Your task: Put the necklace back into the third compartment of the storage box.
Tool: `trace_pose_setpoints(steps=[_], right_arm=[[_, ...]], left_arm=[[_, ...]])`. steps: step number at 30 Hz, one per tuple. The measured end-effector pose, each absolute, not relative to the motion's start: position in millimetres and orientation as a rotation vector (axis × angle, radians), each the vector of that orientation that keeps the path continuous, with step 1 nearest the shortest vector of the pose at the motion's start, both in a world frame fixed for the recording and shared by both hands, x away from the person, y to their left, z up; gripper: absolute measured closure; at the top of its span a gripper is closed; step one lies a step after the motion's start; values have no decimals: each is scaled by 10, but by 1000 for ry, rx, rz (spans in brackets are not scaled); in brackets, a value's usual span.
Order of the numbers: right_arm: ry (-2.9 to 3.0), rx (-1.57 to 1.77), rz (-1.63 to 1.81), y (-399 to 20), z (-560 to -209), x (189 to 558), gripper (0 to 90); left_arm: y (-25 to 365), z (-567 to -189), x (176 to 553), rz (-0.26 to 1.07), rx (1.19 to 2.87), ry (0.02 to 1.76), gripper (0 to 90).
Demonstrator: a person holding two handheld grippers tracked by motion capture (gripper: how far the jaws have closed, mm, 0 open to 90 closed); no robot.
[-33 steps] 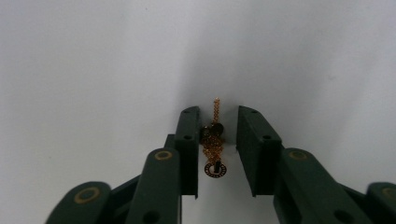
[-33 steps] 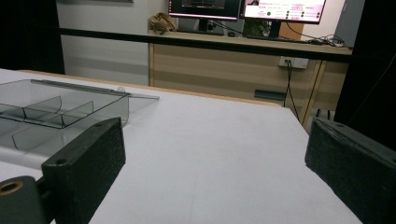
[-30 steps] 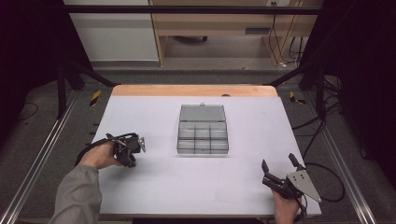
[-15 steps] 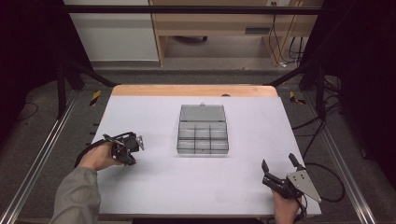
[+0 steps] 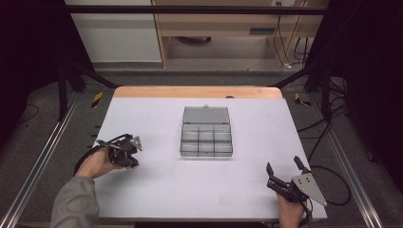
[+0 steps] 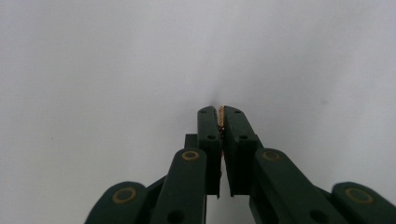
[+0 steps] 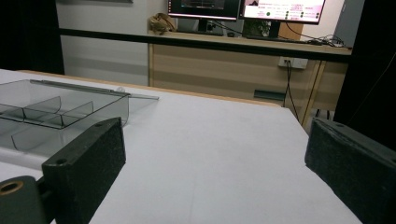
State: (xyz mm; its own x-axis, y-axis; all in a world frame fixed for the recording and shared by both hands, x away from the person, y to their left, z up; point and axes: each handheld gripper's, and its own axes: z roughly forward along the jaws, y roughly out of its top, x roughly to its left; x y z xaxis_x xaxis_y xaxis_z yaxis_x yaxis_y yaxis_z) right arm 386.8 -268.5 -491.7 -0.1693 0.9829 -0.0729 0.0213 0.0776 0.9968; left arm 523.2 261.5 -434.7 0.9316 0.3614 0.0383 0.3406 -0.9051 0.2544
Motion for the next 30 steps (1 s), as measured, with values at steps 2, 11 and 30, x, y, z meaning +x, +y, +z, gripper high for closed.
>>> trace_pose_setpoints(steps=[2, 11, 30], right_arm=[[1387, 1088, 1261, -2685, -4918, 3868, 55], [1386, 1088, 1260, -2684, -4918, 3866, 55], [1381, 1084, 1258, -2683, -4919, 3863, 55]], left_arm=[[2634, -4325, 5215, 131, 2814, 535, 855], [2799, -4209, 5080, 227, 2638, 584, 855], [3093, -4145, 4718, 395, 2221, 760, 854]])
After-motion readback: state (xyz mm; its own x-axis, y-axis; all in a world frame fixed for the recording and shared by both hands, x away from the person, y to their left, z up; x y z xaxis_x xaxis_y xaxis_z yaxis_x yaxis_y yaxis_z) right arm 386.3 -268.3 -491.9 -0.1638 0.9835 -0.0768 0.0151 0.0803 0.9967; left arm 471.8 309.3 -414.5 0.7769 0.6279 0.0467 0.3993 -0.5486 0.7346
